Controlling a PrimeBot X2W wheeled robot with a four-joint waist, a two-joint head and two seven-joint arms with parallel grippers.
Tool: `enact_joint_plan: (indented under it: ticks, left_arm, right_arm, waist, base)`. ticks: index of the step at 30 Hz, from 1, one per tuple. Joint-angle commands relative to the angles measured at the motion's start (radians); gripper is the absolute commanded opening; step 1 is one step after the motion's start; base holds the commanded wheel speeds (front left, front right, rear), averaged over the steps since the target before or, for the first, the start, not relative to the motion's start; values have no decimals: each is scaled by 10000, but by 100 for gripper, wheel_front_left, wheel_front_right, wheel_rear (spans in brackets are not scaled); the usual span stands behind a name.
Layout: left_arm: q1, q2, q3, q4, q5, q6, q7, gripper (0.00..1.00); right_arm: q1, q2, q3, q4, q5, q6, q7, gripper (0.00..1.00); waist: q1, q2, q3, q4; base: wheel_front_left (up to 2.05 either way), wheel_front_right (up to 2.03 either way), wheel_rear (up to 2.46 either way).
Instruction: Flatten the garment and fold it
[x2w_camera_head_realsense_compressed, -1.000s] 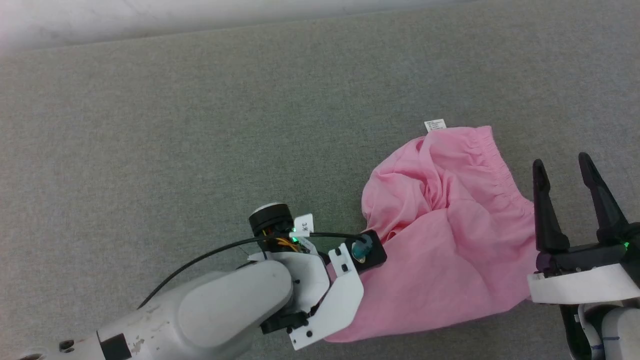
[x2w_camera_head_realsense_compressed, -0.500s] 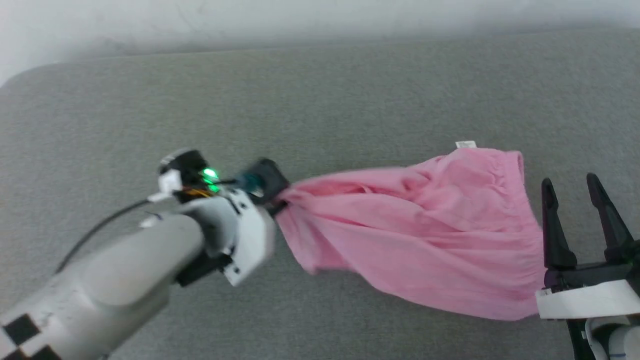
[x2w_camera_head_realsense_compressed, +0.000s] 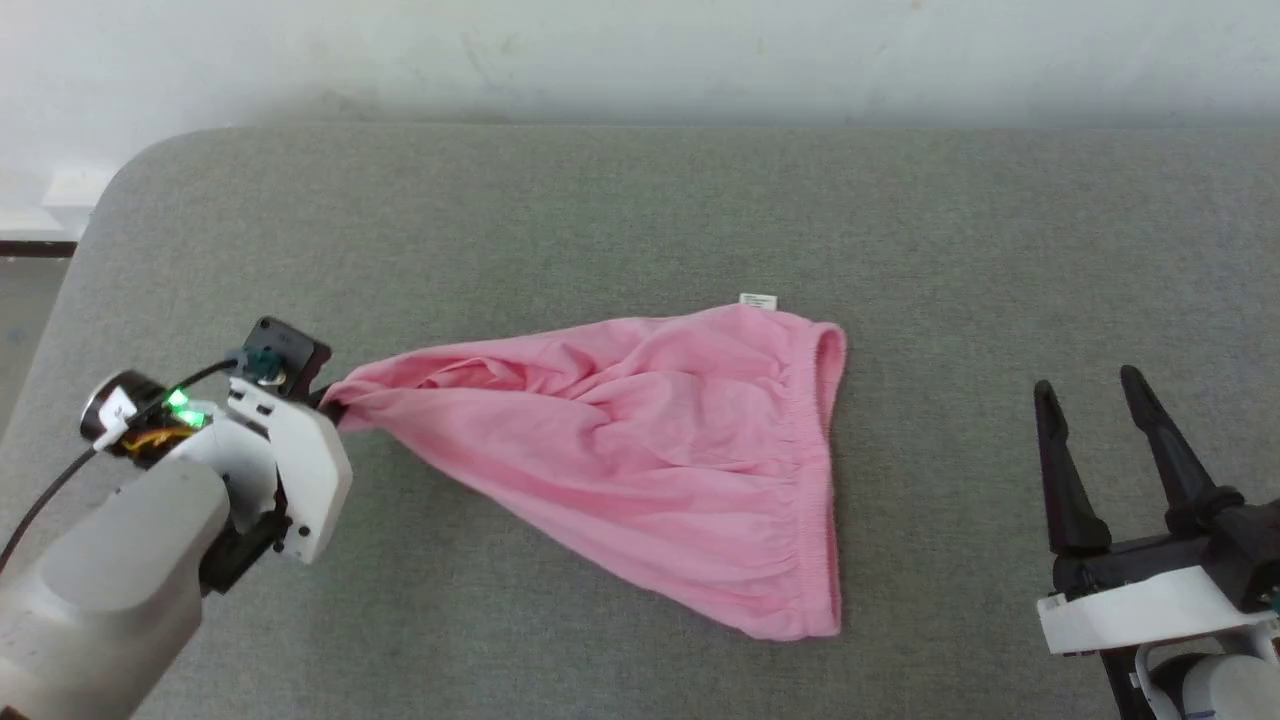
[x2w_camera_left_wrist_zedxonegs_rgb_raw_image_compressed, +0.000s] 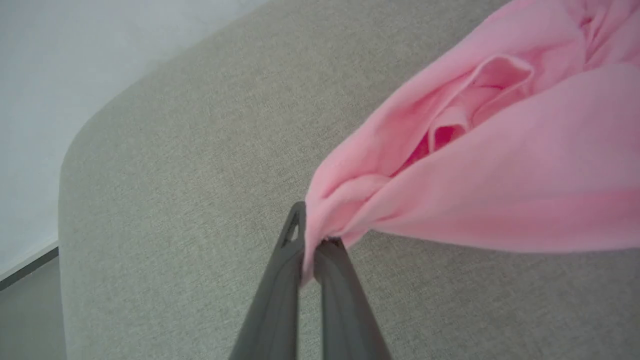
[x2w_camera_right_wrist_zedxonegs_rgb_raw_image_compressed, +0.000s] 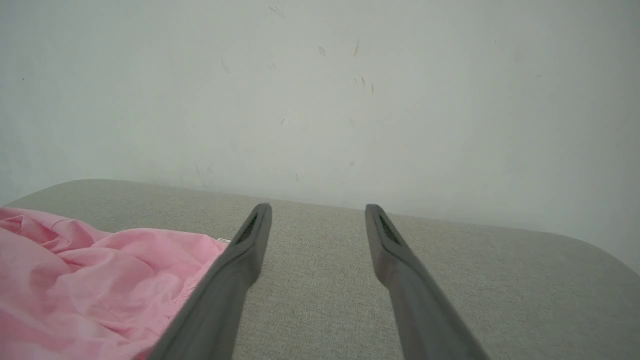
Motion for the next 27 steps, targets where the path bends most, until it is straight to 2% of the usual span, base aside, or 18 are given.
enact_joint_plan:
  ticks: [1,5,6,7,8,9,11,12,15,18,20,23,27]
  left_arm:
    - [86,-136,6,118,63,36,-95,0]
    - [292,-990,-92,1647,-136,-103,-338,0]
    - [292,-990,-92,1647,-136,-103,-338,0]
    - [315,-1147,-71,1910,-215,-154,-395,10]
    - [316,-1283,-50,2136,-267,-210,-493,49]
    - [295,-1390,-39,2326,-252,-236,-680,100]
    - [270,-1497,32,2616,-230,-262,-1174,100]
    - [239,-1506,136,2675,-194,-110,-1562,100]
    - [336,-1495,622,2469,-262,438,-2832,100]
    - [572,-1281,1045,1761,-7,1217,-3336,100]
    - [810,-1089,1512,885,263,1809,-3407,100]
    - [1471,-861,2616,-1193,1144,2770,-3418,100]
    - [2909,-1003,4104,-3535,2303,3902,-3421,100]
  right_arm:
    - [-111,-41,23,51,-72,-9,-45,100]
    - [-139,-112,131,245,-53,-9,-45,100]
    - [-139,-112,131,245,-53,-9,-45,100]
    - [-131,-124,140,263,-51,-9,-45,100]
    - [-111,-131,132,282,-41,-9,-45,100]
    - [-82,-144,113,299,-30,-9,-45,100]
    - [-61,-207,100,291,-26,-9,-45,100]
    - [-80,-252,93,261,-28,-9,-45,100]
    - [-169,-452,18,147,-45,-9,-45,100]
    - [-360,-742,48,30,-56,-9,-45,100]
    - [-635,-1026,199,-6,-82,-9,-45,100]
    - [-1262,-1514,561,77,-47,-9,-45,100]
    - [-2312,-2229,1422,612,190,-9,45,100]
  waist:
    - [1,0,90,-151]
    - [1,0,130,-317]
    - [1,0,130,-317]
    - [1,0,121,-328]
    - [1,0,100,-325]
    - [1,0,58,-311]
    - [1,0,-70,-286]
    - [1,0,-148,-283]
    - [1,0,-397,-164]
    - [1,0,-599,40]
    - [1,0,-656,165]
    - [1,0,-646,369]
    - [1,0,-592,548]
  base:
    - [0,0,0]
    - [0,0,0]
    - [0,0,0]
    - [0,0,0]
    - [0,0,0]
    - [0,0,0]
    - [0,0,0]
    - [0,0,0]
    - [0,0,0]
    - [0,0,0]
    - [0,0,0]
    - [0,0,0]
    - [0,0,0]
